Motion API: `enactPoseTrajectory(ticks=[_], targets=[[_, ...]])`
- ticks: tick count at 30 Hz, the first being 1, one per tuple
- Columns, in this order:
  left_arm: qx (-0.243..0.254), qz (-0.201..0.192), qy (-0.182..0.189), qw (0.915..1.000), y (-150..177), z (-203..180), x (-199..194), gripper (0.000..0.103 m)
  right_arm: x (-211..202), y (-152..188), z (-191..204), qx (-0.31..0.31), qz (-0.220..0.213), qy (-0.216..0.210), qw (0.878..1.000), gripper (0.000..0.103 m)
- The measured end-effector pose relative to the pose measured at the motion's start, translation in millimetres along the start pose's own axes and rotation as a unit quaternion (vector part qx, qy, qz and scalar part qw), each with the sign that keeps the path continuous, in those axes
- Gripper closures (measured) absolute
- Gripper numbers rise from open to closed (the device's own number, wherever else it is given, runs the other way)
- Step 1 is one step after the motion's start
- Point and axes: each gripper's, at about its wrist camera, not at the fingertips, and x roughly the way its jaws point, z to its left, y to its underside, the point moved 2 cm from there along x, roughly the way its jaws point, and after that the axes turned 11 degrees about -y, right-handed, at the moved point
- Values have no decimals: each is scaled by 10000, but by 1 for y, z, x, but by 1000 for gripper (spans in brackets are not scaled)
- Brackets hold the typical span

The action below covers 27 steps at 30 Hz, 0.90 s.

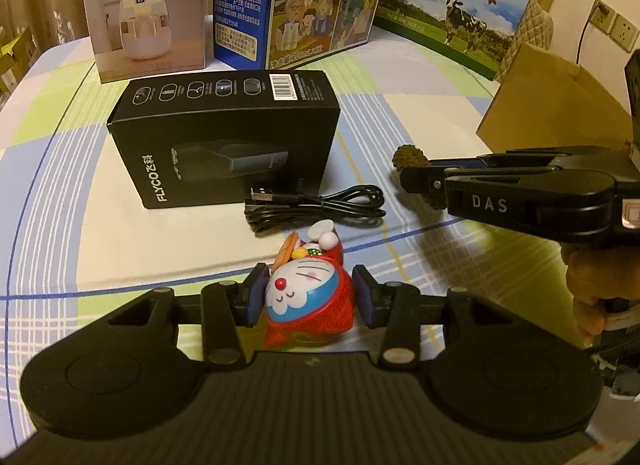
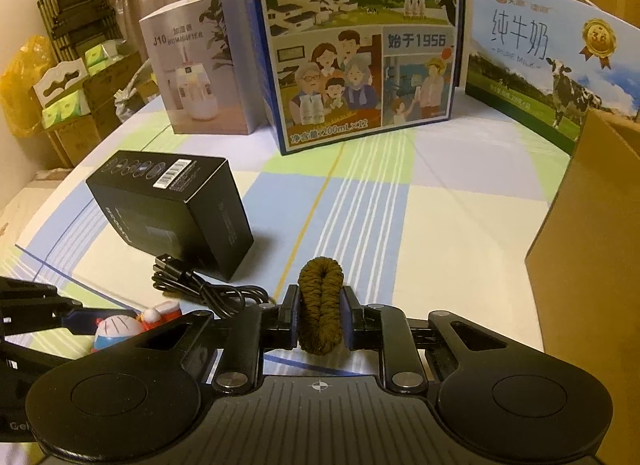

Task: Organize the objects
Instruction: 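Close the left gripper on the Doraemon toy while the right gripper grasps the hair tie, then carry the Doraemon toy with the left gripper while the right gripper carries the hair tie to the box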

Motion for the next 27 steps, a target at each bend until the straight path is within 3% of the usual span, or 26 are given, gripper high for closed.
enactPoseTrajectory(ticks=[23, 27], targets=[[-432, -48, 462, 9980, 20, -14, -41, 64, -76, 15, 14, 423, -200, -68, 9989, 87], [-452, -62, 393, 9982, 23, -15, -45, 64, -88, 25, 22, 390, -178, -47, 9991, 87]])
